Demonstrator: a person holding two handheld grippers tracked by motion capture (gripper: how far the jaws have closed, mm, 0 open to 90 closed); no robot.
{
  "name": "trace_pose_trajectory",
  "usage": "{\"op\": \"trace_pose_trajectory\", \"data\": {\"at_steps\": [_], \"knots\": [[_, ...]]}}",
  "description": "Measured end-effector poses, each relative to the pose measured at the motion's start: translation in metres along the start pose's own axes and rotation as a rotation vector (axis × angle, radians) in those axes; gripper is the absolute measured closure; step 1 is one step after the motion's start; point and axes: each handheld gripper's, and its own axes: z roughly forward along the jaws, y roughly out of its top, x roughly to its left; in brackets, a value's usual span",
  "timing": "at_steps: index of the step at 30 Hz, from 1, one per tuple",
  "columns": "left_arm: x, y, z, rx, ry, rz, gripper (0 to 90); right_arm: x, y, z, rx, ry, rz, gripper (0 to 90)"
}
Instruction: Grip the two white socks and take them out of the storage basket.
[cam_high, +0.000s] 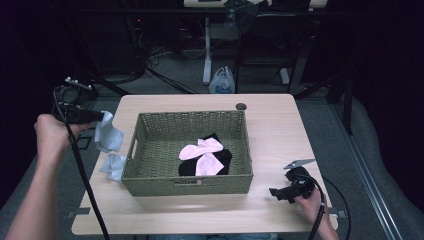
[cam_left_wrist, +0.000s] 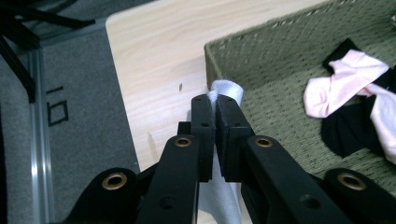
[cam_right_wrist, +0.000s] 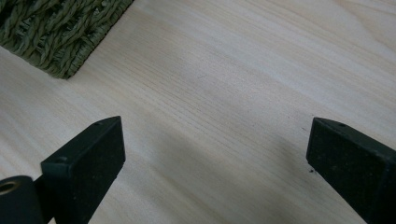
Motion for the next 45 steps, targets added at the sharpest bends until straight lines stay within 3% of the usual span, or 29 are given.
{"op": "trace_pose_trajectory", "data": {"at_steps": [2,6,12,22,26,30,34,37,42,45], "knots": [[0.001,-0.004,0.005,0.008,-0.004,-0.002,87.1,0.0,0.0,0.0,-0.001,-0.001,0.001,4.2],[0.006,-0.028,0.037,0.062,-0.023,-0.028,87.1,0.0,0.0,0.0,0.0,0.0,0.001,4.2],[0.01,-0.053,0.071,0.113,-0.054,-0.064,87.0,0.0,0.0,0.0,0.006,0.002,0.0,4.3],[0.012,-0.087,0.112,0.154,-0.123,-0.124,86.2,0.0,0.0,0.001,0.011,-0.017,-0.01,4.4],[0.011,-0.099,0.124,0.15,-0.154,-0.143,81.9,0.0,0.0,0.0,0.01,-0.006,-0.009,4.4],[0.013,-0.111,0.125,0.124,-0.194,-0.158,68.2,-0.002,0.0,-0.001,0.016,-0.01,-0.017,4.4],[0.013,-0.122,0.115,0.089,-0.196,-0.174,45.9,-0.002,0.0,-0.001,0.017,-0.015,-0.022,4.4],[0.009,-0.131,0.102,0.05,-0.175,-0.173,28.8,-0.001,0.0,-0.001,0.009,-0.008,-0.013,4.4],[0.0,-0.148,0.084,-0.008,-0.116,-0.125,15.1,0.0,0.0,-0.001,0.013,-0.005,-0.014,4.4],[-0.007,-0.162,0.08,-0.019,-0.08,-0.124,5.7,0.0,0.0,-0.001,0.012,-0.006,-0.013,4.4]]}}
